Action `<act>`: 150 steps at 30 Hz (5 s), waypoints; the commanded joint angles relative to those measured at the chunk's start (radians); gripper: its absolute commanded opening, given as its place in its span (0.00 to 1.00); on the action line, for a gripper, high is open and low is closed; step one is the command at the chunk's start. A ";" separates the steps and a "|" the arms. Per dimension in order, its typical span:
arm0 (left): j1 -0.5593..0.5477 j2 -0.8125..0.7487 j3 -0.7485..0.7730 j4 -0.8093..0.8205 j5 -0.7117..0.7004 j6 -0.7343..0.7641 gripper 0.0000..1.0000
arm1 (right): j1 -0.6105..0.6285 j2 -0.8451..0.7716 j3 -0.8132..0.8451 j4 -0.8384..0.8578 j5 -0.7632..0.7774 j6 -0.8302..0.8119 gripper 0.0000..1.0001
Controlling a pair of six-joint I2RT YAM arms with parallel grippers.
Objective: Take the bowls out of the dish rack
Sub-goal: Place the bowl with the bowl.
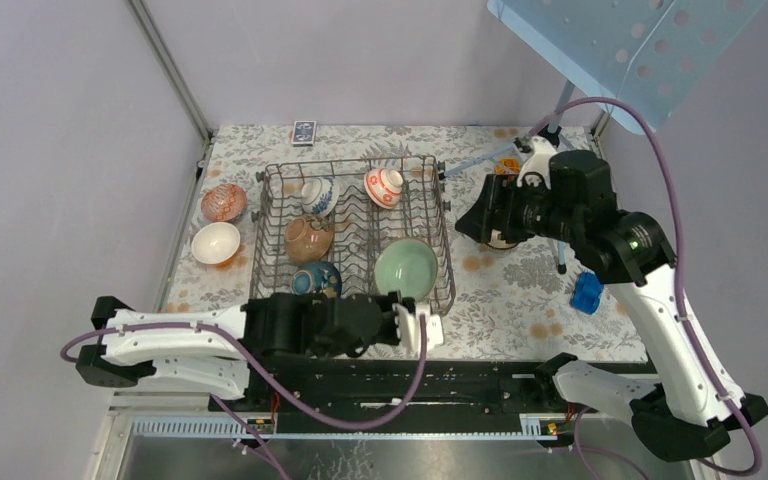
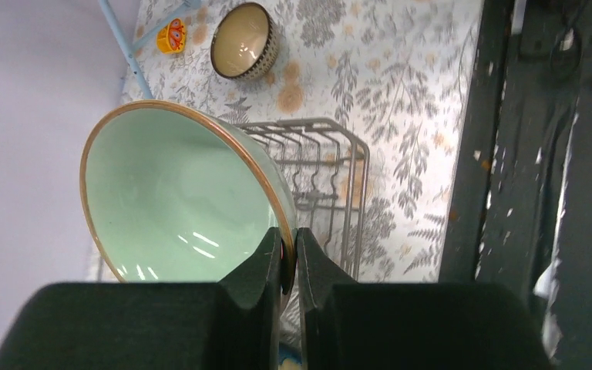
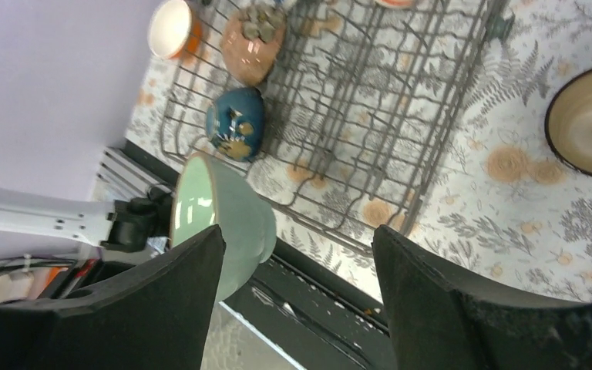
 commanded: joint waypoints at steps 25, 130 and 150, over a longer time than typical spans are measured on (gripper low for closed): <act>-0.151 -0.068 -0.186 -0.097 -0.155 0.324 0.00 | 0.593 0.283 0.047 -0.075 0.465 -0.083 0.59; 0.467 0.149 -0.042 0.101 0.035 -1.364 0.58 | 0.450 -0.022 -0.340 0.225 0.783 0.297 0.00; 0.466 0.180 -0.052 0.139 0.061 -1.330 0.00 | 0.449 -0.008 -0.343 0.225 0.742 0.273 0.00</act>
